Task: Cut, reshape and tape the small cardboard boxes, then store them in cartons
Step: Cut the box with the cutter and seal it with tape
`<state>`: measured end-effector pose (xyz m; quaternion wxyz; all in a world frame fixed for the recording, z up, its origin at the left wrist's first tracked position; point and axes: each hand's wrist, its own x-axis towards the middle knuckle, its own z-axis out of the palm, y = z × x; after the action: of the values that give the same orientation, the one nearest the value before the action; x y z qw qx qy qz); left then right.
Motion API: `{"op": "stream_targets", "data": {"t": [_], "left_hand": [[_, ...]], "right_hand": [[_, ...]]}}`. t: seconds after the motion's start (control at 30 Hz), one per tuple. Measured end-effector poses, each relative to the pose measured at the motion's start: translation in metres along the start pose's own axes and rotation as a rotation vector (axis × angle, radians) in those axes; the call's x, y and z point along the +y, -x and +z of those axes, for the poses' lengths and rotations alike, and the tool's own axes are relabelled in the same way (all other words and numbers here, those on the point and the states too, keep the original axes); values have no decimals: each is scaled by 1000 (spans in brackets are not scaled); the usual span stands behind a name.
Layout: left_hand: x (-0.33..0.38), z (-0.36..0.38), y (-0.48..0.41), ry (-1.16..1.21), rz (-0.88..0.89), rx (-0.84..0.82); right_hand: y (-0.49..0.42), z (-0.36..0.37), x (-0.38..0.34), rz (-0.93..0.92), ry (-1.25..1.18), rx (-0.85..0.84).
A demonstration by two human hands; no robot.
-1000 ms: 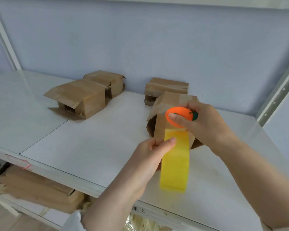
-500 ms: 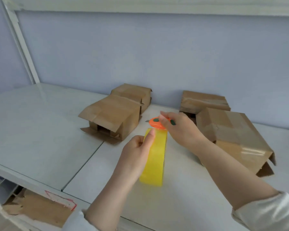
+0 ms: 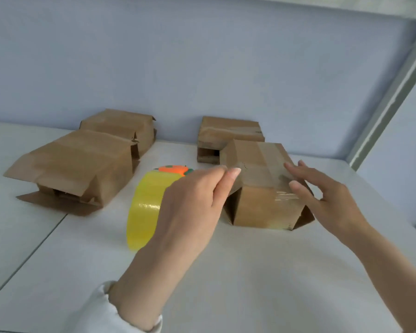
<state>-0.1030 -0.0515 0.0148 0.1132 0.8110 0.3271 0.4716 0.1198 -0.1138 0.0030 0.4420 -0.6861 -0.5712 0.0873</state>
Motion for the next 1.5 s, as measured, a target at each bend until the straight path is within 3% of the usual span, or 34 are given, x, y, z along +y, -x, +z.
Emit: {"op": "stream_targets", "data": {"t": [0.1, 0.2, 0.33, 0.43, 0.53, 0.67, 0.77, 0.87, 0.97, 1.03, 1.1, 1.2, 1.3, 1.37, 1.5], "left_hand": [[15, 42, -14, -10, 12, -125], [15, 77, -27, -36, 134, -200], [12, 94, -36, -397, 189, -516], [17, 95, -37, -605, 185, -634], [33, 88, -36, -619, 133, -647], [52, 66, -32, -428, 142, -646], [58, 54, -35, -126, 20, -635], [53, 60, -48, -184, -73, -672], [37, 69, -55, -314, -295, -778], [28, 72, -57, -168, -528, -779], [26, 72, -55, 41, -674, -720], [24, 71, -52, 175, -684, -645], [21, 72, -49, 268, -587, -523], [19, 71, -47, 463, -485, -359], [12, 71, -40, 911, -448, -228]], "right_hand": [[-6, 0, 16, -123, 61, -61], [-14, 3, 32, -227, 107, -82], [-16, 10, 47, -395, 183, -112], [-21, 8, 55, -440, 218, -177], [-23, -4, 56, -455, 130, -263], [-19, -66, 63, -338, -92, -579], [-19, -102, 64, -276, -103, -648], [-20, -108, 58, -204, -61, -596], [-15, -95, 48, -64, 1, -326], [-7, -81, 44, 169, -14, -203], [2, -66, 45, 392, -183, -245], [8, -47, 48, 529, -488, -255], [7, -48, 44, 393, -529, -141], [9, -55, 37, 150, -480, -40], [17, -63, 21, -522, 110, 211]]}}
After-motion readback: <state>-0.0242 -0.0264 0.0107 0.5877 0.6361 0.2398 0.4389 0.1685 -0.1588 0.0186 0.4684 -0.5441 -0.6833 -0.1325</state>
